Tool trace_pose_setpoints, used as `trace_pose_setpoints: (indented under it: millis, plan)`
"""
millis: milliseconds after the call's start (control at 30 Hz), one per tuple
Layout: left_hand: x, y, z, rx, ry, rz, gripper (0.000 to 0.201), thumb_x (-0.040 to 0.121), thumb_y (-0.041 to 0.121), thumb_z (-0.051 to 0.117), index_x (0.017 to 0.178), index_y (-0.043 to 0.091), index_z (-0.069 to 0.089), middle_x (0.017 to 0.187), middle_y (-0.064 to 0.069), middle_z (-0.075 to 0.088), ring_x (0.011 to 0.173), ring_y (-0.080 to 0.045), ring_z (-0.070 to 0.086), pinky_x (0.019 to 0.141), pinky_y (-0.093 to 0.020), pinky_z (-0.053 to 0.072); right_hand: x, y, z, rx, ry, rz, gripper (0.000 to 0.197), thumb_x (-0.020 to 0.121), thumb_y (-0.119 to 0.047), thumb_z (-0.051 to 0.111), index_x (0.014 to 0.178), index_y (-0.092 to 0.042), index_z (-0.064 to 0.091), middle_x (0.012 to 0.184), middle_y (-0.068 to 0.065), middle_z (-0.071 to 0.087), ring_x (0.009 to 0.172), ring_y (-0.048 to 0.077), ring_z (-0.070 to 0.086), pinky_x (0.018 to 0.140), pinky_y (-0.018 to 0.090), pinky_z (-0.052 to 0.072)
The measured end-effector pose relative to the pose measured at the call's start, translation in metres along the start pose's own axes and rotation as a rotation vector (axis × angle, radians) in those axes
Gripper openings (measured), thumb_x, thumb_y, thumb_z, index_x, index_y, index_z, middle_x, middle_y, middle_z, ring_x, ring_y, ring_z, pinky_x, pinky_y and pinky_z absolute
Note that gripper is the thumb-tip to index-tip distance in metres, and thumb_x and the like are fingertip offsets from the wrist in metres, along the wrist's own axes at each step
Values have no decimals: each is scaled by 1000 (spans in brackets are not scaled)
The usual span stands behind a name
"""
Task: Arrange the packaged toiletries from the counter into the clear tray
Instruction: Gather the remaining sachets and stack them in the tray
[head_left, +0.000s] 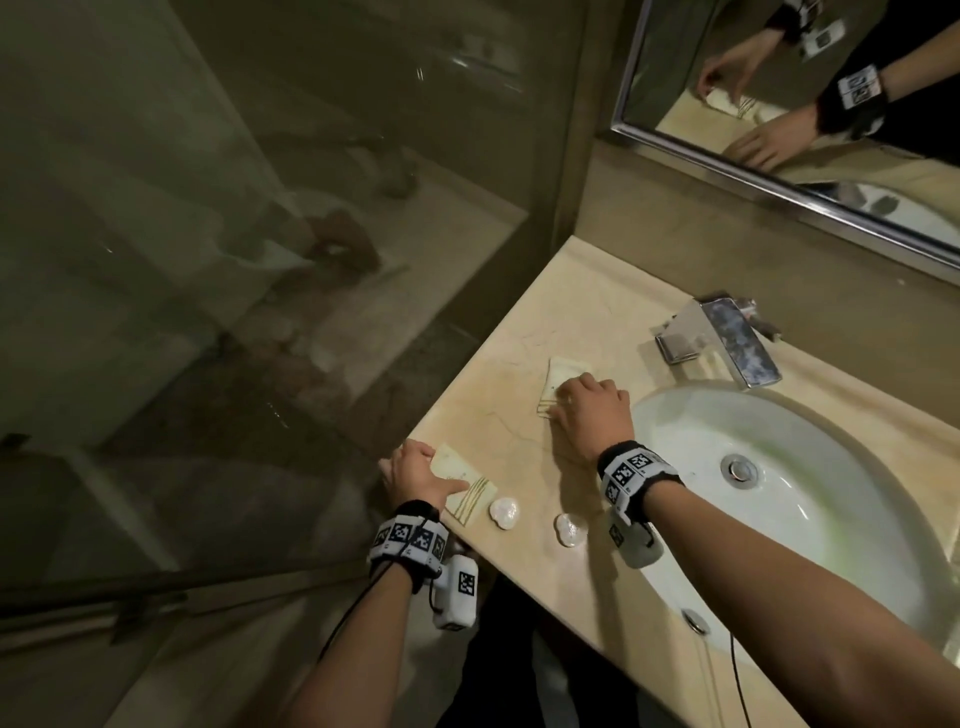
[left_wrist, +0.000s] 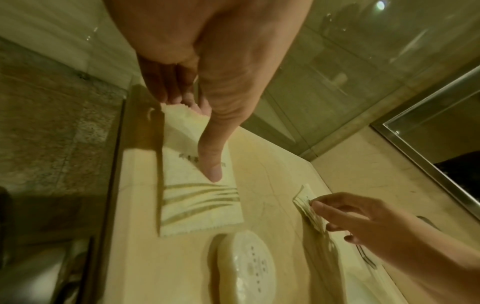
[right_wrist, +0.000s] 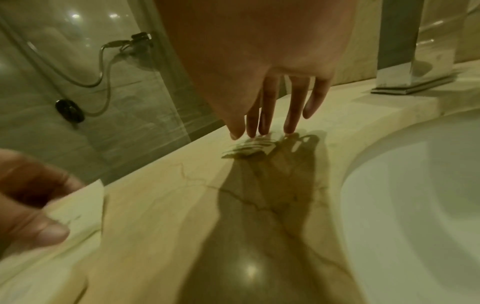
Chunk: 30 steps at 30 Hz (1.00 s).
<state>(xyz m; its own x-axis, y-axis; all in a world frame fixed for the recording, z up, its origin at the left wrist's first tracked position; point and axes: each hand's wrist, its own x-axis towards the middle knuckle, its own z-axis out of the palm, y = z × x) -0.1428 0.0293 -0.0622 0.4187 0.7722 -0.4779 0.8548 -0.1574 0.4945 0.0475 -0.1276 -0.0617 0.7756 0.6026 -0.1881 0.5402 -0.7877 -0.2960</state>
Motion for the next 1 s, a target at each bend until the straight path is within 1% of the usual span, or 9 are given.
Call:
trace_pose_setpoints:
  millis: [67,167,300,467,567,667,767,933,1000]
  plan:
    - [0,1,-3,65,-28,3,59,55,28,91,103,13,61,114,-10,55,115,-29,38,97,-37,42,7,0,-2,48,-1,79,36,89,-35,63,121,-20,55,124,7,54,111,31,51,94,42,40]
    - [2,1,-7,46,-29,19,64,59,28,89,113,8,61,117,-12,54,118,-31,40,99,-39,43,18,2,-4,126,-25,123,72,78,-29,77,139,-18,41,140,8,42,120,33,45,99,45,42]
    - [5,5,-15,-157,-55,29,52,63,11,86,109,5,62,109,-14,68,102,-29,63,88,-36,53,24,8,-4,82,-98,84,94,71,-35,82,149,-24,29,146,3,40,121,33,46,102,43,41]
    - [2,21,-25,-333,-78,11,45,69,8,82,109,3,62,106,-14,70,98,-28,66,87,-37,54,18,10,-9,352,-121,224,79,68,-22,86,135,-12,44,133,11,49,120,31,51,101,37,42]
    - [-4,44,-30,-441,-112,25,37,74,4,77,107,3,61,107,-17,70,99,-30,67,91,-45,54,9,18,-20,523,-87,236,57,74,-17,82,123,-9,55,117,12,63,105,28,59,82,26,45]
    - [-16,76,-31,-571,-157,55,33,77,1,74,106,8,59,110,-17,69,99,-28,68,92,-46,54,-6,30,-36,708,6,225,41,76,-21,81,110,-11,61,98,4,67,91,26,65,69,25,47]
    - [-32,113,-27,-641,-202,118,38,80,-1,70,115,5,56,110,-14,68,99,-25,67,92,-41,54,-22,45,-66,801,101,193,40,77,-26,81,109,-12,62,100,4,70,87,20,66,78,32,53]
    - [-66,173,-3,-656,-299,235,30,86,1,64,112,12,58,112,-16,68,103,-27,67,94,-43,53,-49,91,-122,843,250,200,46,85,-32,73,123,-11,59,111,0,67,98,18,65,84,28,51]
    - [-85,196,11,-652,-349,279,30,87,0,62,116,9,57,112,-16,68,102,-27,67,88,-37,55,-65,117,-139,846,305,221,37,88,-29,69,120,-12,61,105,1,69,95,19,66,79,26,49]
